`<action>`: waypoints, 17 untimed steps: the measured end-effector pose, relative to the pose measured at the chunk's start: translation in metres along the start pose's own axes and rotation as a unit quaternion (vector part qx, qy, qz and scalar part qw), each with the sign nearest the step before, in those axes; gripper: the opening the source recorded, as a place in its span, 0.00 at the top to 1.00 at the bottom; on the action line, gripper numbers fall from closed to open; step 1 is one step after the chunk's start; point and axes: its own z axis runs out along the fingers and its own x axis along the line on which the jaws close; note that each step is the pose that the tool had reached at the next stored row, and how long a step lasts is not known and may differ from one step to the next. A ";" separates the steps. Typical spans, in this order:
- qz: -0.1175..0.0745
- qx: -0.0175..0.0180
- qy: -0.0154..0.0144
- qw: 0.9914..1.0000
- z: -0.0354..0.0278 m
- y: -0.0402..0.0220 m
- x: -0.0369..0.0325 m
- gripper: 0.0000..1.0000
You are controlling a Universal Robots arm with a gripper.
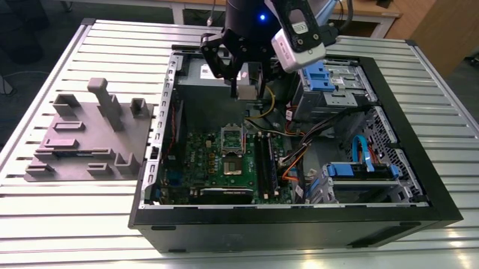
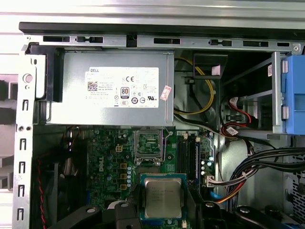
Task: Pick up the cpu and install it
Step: 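Place the cpu into insertion slot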
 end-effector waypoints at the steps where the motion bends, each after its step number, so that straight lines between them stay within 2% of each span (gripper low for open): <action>1: 0.000 0.000 0.000 1.000 0.0003 -0.0009 0.0001 0.53; 6: 0.000 0.001 0.000 1.000 0.0014 -0.0025 0.0002 0.53; 9: 0.000 0.001 0.000 1.000 0.0032 -0.0065 0.0002 0.53; 11: 0.000 0.001 0.000 1.000 0.0048 -0.0070 0.0002 0.53; 17: -0.006 0.000 0.000 1.000 0.0155 -0.0081 0.0018 0.53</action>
